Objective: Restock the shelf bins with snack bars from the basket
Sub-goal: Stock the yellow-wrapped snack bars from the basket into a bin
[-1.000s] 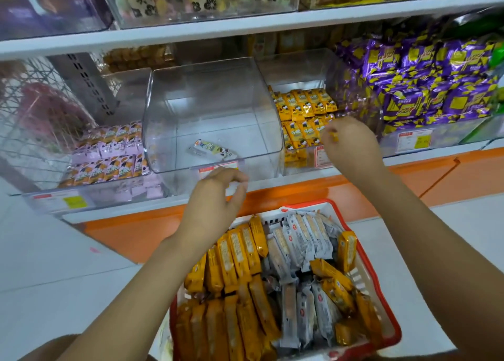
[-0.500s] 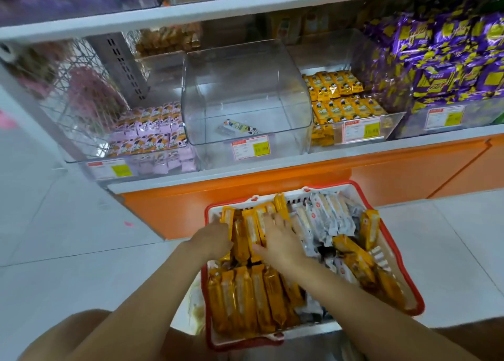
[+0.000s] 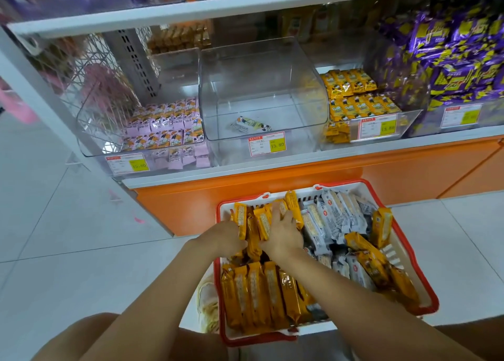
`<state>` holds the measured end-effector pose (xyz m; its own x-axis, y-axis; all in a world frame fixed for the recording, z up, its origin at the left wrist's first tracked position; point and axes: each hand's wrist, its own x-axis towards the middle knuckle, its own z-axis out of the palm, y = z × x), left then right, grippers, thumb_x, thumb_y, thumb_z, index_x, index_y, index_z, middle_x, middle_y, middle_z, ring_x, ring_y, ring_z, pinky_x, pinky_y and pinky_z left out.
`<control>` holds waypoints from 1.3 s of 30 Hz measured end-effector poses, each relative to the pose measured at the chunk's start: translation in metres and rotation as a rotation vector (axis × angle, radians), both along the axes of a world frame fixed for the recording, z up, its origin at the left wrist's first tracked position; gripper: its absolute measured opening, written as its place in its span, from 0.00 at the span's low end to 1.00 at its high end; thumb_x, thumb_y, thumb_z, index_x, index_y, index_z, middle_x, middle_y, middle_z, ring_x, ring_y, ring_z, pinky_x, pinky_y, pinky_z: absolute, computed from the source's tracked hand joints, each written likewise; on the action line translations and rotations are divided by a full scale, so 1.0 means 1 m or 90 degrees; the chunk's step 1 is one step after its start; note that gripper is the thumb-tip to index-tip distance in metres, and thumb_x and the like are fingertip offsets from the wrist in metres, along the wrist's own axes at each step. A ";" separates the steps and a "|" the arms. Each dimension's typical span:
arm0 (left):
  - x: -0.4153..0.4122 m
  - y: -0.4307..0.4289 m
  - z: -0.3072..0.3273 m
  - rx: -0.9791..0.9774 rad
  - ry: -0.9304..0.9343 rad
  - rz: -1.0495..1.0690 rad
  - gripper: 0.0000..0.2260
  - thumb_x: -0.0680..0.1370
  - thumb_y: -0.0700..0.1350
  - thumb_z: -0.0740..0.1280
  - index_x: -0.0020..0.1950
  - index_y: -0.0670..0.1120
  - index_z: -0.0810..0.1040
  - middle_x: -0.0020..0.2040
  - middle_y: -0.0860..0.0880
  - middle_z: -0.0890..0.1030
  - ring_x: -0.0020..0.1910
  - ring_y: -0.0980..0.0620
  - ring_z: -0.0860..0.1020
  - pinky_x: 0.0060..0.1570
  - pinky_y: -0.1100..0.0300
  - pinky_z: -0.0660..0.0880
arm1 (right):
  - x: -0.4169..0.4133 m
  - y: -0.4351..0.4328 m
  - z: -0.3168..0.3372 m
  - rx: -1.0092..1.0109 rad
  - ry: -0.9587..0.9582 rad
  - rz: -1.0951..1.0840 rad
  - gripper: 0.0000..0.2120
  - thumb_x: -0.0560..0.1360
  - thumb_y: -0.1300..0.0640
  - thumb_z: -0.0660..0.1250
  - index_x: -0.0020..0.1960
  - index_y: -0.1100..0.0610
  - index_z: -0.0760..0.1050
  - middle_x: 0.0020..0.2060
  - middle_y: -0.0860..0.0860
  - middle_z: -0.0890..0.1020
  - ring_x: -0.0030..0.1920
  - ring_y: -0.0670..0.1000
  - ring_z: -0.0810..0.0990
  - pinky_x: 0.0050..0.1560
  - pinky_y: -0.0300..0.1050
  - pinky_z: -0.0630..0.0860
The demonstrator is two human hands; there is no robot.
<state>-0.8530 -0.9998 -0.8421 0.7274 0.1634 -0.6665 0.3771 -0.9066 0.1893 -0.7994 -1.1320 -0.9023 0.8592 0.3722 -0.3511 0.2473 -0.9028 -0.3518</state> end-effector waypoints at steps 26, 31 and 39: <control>0.055 -0.057 0.118 -0.492 -0.441 0.288 0.18 0.76 0.56 0.64 0.35 0.44 0.74 0.24 0.46 0.73 0.22 0.51 0.69 0.24 0.63 0.68 | 0.045 -0.108 0.157 0.462 -0.127 0.102 0.36 0.66 0.33 0.70 0.69 0.47 0.69 0.61 0.40 0.73 0.58 0.39 0.71 0.57 0.32 0.66; 0.078 -0.060 0.139 -0.528 -0.512 0.295 0.21 0.71 0.62 0.64 0.40 0.43 0.76 0.28 0.48 0.75 0.27 0.52 0.71 0.27 0.64 0.68 | 0.069 -0.100 0.164 0.437 -0.374 0.130 0.33 0.70 0.45 0.67 0.72 0.53 0.66 0.58 0.45 0.72 0.59 0.45 0.68 0.56 0.32 0.64; 0.105 -0.033 0.130 -0.134 -0.637 0.220 0.11 0.78 0.50 0.65 0.58 0.49 0.79 0.54 0.55 0.79 0.52 0.59 0.75 0.49 0.65 0.69 | 0.206 -0.103 0.199 0.394 -0.353 -0.131 0.25 0.72 0.52 0.69 0.67 0.52 0.70 0.55 0.59 0.77 0.55 0.61 0.75 0.55 0.52 0.70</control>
<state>-0.7483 -1.0325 -0.7118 0.8940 0.4159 0.1668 0.1935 -0.6940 0.6935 -0.5934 -1.2352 -0.7031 0.9185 0.1758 0.3542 0.3808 -0.6342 -0.6729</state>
